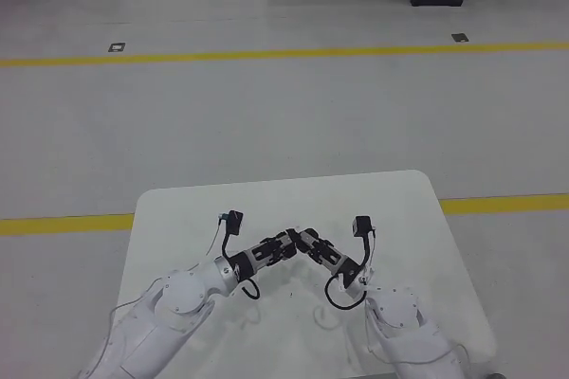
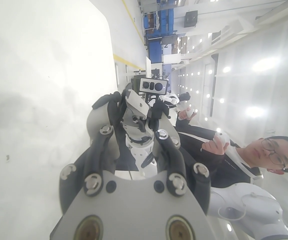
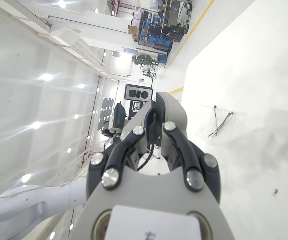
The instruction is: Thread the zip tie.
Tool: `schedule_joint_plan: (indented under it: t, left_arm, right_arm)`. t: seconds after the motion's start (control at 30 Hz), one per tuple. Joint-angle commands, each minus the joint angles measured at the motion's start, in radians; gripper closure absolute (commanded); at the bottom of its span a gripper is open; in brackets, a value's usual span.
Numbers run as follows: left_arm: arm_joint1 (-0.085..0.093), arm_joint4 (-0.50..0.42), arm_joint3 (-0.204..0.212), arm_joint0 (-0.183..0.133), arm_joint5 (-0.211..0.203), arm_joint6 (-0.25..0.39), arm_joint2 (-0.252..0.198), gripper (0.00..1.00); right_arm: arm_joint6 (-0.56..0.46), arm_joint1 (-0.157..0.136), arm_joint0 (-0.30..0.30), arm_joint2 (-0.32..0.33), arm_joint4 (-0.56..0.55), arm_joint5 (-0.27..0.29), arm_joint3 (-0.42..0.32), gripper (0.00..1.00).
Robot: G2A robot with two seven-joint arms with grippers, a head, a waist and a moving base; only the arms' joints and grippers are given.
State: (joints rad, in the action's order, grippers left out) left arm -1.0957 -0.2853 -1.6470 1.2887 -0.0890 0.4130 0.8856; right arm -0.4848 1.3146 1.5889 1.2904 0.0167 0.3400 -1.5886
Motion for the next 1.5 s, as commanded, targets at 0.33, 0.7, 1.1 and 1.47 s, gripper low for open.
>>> schedule_joint_plan:
  t: [0.33,0.7,1.1,1.47]
  left_arm:
    - [-0.003,-0.007,0.000,0.004,0.010,0.014,0.005,0.77]
    - [-0.005,-0.001,0.002,0.006,0.010,0.014,0.010,0.90]
    - [-0.005,0.002,0.003,0.012,0.018,0.021,0.020,0.85]
    - [-0.006,0.004,0.000,0.020,0.021,0.022,0.029,0.88]
  right_arm:
    - [0.027,-0.005,-0.008,-0.017,-0.020,0.000,0.000,1.00]
    - [0.025,-0.012,-0.003,-0.024,-0.020,0.000,-0.009,1.00]
    - [0.036,-0.019,0.006,-0.022,-0.011,0.000,-0.023,1.00]
    - [0.041,-0.025,0.010,-0.032,-0.027,0.000,-0.037,1.00]
